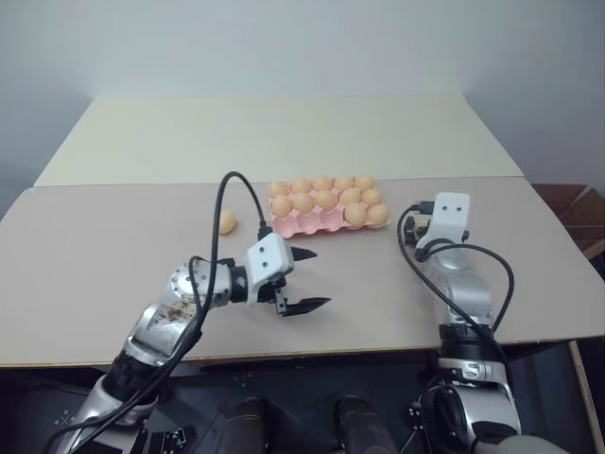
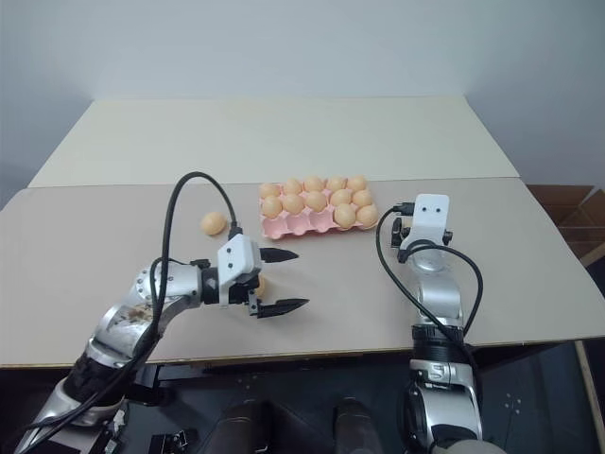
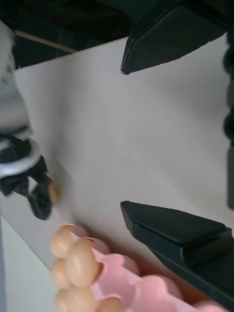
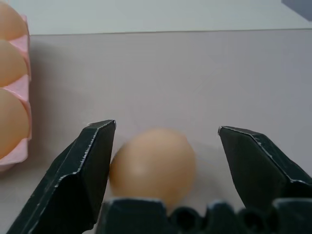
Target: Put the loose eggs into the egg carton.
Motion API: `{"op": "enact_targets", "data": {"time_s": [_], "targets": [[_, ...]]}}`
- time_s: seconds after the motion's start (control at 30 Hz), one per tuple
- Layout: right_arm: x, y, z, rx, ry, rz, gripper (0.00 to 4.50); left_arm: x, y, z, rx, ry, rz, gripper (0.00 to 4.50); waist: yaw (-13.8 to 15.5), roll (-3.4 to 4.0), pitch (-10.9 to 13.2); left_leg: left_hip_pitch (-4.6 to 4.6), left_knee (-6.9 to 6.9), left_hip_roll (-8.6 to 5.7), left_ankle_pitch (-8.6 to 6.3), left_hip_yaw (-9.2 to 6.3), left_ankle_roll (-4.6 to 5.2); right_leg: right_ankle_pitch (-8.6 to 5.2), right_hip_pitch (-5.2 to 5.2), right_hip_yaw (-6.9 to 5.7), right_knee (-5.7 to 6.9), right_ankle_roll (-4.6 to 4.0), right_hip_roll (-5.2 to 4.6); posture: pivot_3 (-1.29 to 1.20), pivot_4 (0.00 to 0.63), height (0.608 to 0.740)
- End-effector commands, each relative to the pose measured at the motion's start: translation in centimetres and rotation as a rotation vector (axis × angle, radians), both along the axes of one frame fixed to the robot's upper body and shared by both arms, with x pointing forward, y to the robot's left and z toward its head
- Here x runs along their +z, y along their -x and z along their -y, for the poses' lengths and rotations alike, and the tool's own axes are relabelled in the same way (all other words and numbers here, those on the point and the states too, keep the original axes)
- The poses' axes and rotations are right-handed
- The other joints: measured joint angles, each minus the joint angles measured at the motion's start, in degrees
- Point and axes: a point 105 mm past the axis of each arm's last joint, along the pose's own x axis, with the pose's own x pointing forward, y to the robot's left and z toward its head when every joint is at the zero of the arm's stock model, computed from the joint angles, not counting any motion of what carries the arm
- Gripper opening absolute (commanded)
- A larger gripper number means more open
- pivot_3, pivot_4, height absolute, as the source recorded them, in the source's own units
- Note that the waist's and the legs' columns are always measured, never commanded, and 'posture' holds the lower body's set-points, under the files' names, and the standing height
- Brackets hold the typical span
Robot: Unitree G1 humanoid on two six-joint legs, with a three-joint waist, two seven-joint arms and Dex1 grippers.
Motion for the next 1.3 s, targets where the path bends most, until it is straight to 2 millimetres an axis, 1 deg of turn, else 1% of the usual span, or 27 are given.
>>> {"op": "enact_targets", "data": {"time_s": [0.03, 0.13, 0.2, 0.27, 0.3, 0.33, 0.47, 0.6, 0.77, 0.8, 0.93, 1.0, 1.07, 1.27, 1.3], "targets": [[3.8, 1.4, -1.5, 0.063, -0.002, 0.120, 2.79, 2.2, 0.2, -1.0, 0.054, 0.061, 0.043, 4.50, -0.01, 0.00, 0.00, -0.01, 0.00, 0.00, 0.00, -0.02, 0.00, 0.00, -0.01, 0.00, 0.01, 0.00, -0.01, 0.00, 0.150, 0.740], [3.7, 2.5, -1.4, 0.058, -0.002, 0.113, 1.64, 2.1, 0.3, -1.7, 0.083, 0.053, 0.038, 4.50, -0.03, 0.01, -0.01, 0.03, 0.00, 0.00, 0.00, -0.03, 0.00, 0.01, 0.02, 0.00, 0.03, 0.00, -0.01, 0.00, 0.150, 0.740], [3.5, 2.9, -1.4, 0.062, -0.003, 0.101, 0.97, 2.1, 0.4, -1.8, 0.089, 0.051, 0.035, 4.50, -0.03, 0.01, -0.01, 0.08, 0.00, 0.00, 0.00, -0.03, 0.00, 0.00, 0.07, -0.02, 0.02, 0.00, -0.01, 0.00, 0.150, 0.740], [3.3, 3.0, -1.4, 0.067, -0.011, 0.092, 0.21, 2.0, 0.5, -1.7, 0.089, 0.050, 0.035, 4.50, 0.08, 0.01, -0.01, 0.07, 0.00, -0.01, 0.00, -0.01, 0.00, 0.00, 0.06, -0.02, 0.02, 0.00, -0.01, 0.00, 0.150, 0.740], [3.5, 3.1, -1.5, 0.069, -0.012, 0.103, 0.02, 2.0, 0.5, -1.6, 0.088, 0.051, 0.035, 4.50, 0.07, 0.01, -0.01, 0.07, 0.00, -0.01, 0.00, -0.01, 0.00, 0.00, 0.06, -0.02, 0.02, 0.00, -0.01, 0.00, 0.150, 0.740], [3.7, 3.2, -1.5, 0.068, -0.013, 0.117, 0.02, 2.1, 0.5, -1.5, 0.086, 0.052, 0.035, 4.50, 0.05, 0.01, -0.01, 0.06, 0.00, -0.01, 0.00, 0.00, 0.00, 0.00, 0.05, -0.02, 0.02, 0.00, -0.01, 0.00, 0.150, 0.740], [4.3, 3.5, -1.1, 0.063, 0.030, 0.132, 1.00, 2.1, 0.4, -1.3, 0.080, 0.051, 0.038, 4.50, 0.02, 0.01, -0.01, 0.05, 0.00, -0.01, 0.00, 0.00, 0.00, 0.00, 0.03, -0.02, 0.02, 0.00, -0.01, 0.00, 0.150, 0.740], [4.1, 4.0, -0.4, 0.053, 0.068, 0.126, 2.46, 2.1, 0.4, -1.1, 0.072, 0.049, 0.040, 4.50, 0.03, 0.01, -0.01, 0.05, 0.00, -0.01, 0.00, 0.00, 0.00, 0.00, 0.04, -0.02, 0.01, 0.00, -0.01, 0.00, 0.150, 0.740], [2.9, 3.9, 1.4, -0.047, 0.136, 0.055, 4.24, 2.0, 0.6, -0.3, 0.028, 0.044, 0.040, 4.50, 0.06, 0.01, -0.01, 0.05, 0.00, -0.02, 0.00, 0.02, 0.00, 0.00, 0.04, -0.01, 0.01, 0.00, -0.01, 0.00, 0.150, 0.740], [2.6, 3.9, 1.6, -0.072, 0.132, 0.043, 4.49, 2.0, 0.7, -0.1, 0.016, 0.041, 0.040, 4.50, 0.05, 0.01, -0.01, 0.06, 0.00, -0.02, 0.00, 0.02, 0.00, 0.00, 0.05, -0.01, 0.01, 0.00, -0.01, 0.00, 0.150, 0.740], [1.8, 3.7, 2.0, -0.110, 0.115, -0.002, 4.49, 2.1, 0.6, 0.3, -0.005, 0.032, 0.050, 4.50, -0.07, 0.01, -0.01, 0.06, 0.00, 0.00, 0.00, 0.02, 0.00, 0.00, 0.03, 0.00, 0.01, 0.00, 0.01, 0.00, 0.150, 0.740], [0.9, 3.4, 2.7, -0.157, 0.083, -0.035, 4.49, 2.0, 0.6, 0.5, -0.016, 0.029, 0.052, 4.50, -0.11, 0.01, -0.01, 0.05, 0.00, -0.01, 0.00, 0.03, 0.00, 0.00, 0.03, 0.01, 0.01, 0.00, 0.01, 0.00, 0.150, 0.740], [0.4, 3.1, 3.1, -0.177, 0.055, -0.048, 4.49, 2.0, 0.6, 0.6, -0.025, 0.028, 0.054, 4.50, -0.09, 0.01, -0.01, 0.05, 0.00, -0.02, 0.00, 0.03, 0.00, 0.01, 0.04, 0.01, 0.01, -0.01, 0.00, 0.00, 0.150, 0.740], [-0.4, 1.9, 3.6, -0.187, 0.028, -0.059, 4.49, 2.0, 0.4, 0.8, -0.032, 0.027, 0.058, 4.50, -0.09, 0.01, -0.01, 0.04, 0.00, -0.02, 0.00, 0.03, 0.00, 0.01, 0.04, 0.00, 0.00, -0.01, 0.00, 0.00, 0.150, 0.740], [-0.5, 1.7, 3.6, -0.189, 0.019, -0.061, 4.32, 2.0, 0.4, 0.8, -0.032, 0.026, 0.059, 4.50, -0.10, 0.01, -0.01, 0.04, 0.00, -0.02, 0.00, 0.03, 0.00, 0.01, 0.04, 0.00, 0.00, -0.01, 0.00, 0.00, 0.150, 0.740]]}}
